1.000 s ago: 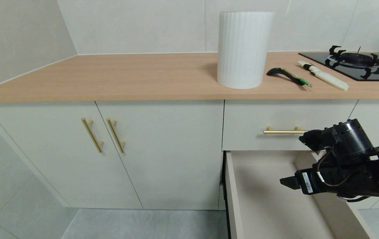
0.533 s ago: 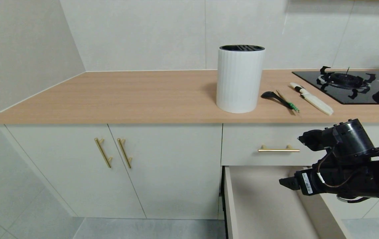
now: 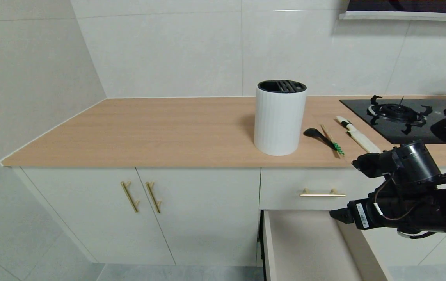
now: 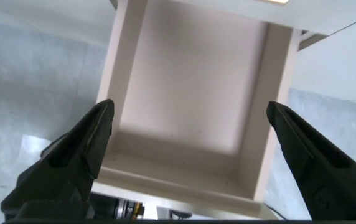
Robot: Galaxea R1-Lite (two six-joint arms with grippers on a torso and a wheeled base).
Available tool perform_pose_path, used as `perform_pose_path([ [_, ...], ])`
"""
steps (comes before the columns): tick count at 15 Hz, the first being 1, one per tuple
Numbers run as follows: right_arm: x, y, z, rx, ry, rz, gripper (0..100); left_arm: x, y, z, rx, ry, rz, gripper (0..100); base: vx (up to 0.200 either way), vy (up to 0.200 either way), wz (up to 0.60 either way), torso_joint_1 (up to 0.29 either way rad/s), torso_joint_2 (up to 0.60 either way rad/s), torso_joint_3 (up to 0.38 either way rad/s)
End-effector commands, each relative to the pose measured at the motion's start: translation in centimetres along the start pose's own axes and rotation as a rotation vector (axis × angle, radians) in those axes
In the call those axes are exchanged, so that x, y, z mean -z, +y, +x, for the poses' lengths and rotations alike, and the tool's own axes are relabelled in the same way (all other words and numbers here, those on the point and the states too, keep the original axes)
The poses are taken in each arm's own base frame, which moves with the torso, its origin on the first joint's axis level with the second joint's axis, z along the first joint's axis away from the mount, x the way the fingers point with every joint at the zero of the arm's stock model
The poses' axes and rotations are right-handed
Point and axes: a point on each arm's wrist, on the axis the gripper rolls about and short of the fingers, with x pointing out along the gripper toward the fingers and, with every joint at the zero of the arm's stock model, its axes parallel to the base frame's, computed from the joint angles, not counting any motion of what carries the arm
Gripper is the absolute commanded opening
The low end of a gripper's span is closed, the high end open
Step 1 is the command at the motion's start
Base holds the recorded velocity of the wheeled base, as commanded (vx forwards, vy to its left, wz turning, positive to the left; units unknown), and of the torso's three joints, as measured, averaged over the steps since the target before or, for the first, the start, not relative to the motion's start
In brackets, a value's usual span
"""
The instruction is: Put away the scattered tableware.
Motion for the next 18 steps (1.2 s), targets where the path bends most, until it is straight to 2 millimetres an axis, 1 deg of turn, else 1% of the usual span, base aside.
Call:
perform_pose_path([
  [1,0.0,0.0,0.0,0.0,0.002,0.0,100,0.0,0.0,0.0,0.0,0.0,0.0,100,0.0,0.0,0.0,0.227,-0.51,-0.29],
  [5,-0.2,0.0,-0.1,0.015,-0.014,-0.002,100,0.0,0.0,0.0,0.0,0.0,0.0,100,0.0,0.0,0.0,0.205,-0.47,-0.259],
  [7,-2.1,-0.2,-0.3,0.022,-0.095,-0.03,100,0.0,0.0,0.0,0.0,0.0,-0.001,100,0.0,0.0,0.0,0.051,-0.14,-0.063],
  [8,-3.8,-0.6,-0.2,0.046,-0.144,-0.045,100,0.0,0.0,0.0,0.0,0.0,-0.001,100,0.0,0.0,0.0,0.027,-0.06,-0.027],
  [10,-7.0,-0.6,-0.6,0.069,-0.237,-0.036,100,0.0,0.0,0.0,0.0,0.0,0.0,100,0.0,0.0,0.0,0.0,0.0,0.0],
  [11,-8.0,-0.9,-0.5,0.097,-0.262,-0.024,100,0.0,0.0,0.0,0.0,0.0,-0.001,100,0.0,0.0,0.0,0.0,0.0,0.0],
  [12,-8.5,-1.0,-0.5,0.109,-0.275,-0.017,100,0.0,0.0,0.0,0.0,0.0,0.0,100,0.0,0.0,0.0,0.0,0.0,0.0],
  [13,-8.9,-1.4,0.0,0.113,-0.275,-0.008,100,0.0,0.0,0.0,0.0,-0.001,-0.001,100,0.0,0.0,0.0,0.0,0.0,0.0],
  [16,-8.8,-2.5,3.4,0.158,-0.228,0.017,100,0.0,0.0,0.0,0.0,0.002,-0.001,100,0.0,0.0,0.0,0.0,0.0,0.0],
  [18,-9.5,-3.5,5.2,0.187,-0.254,0.047,100,0.0,0.0,0.0,0.0,0.0,-0.001,100,0.0,0.0,0.0,0.0,0.0,0.0],
])
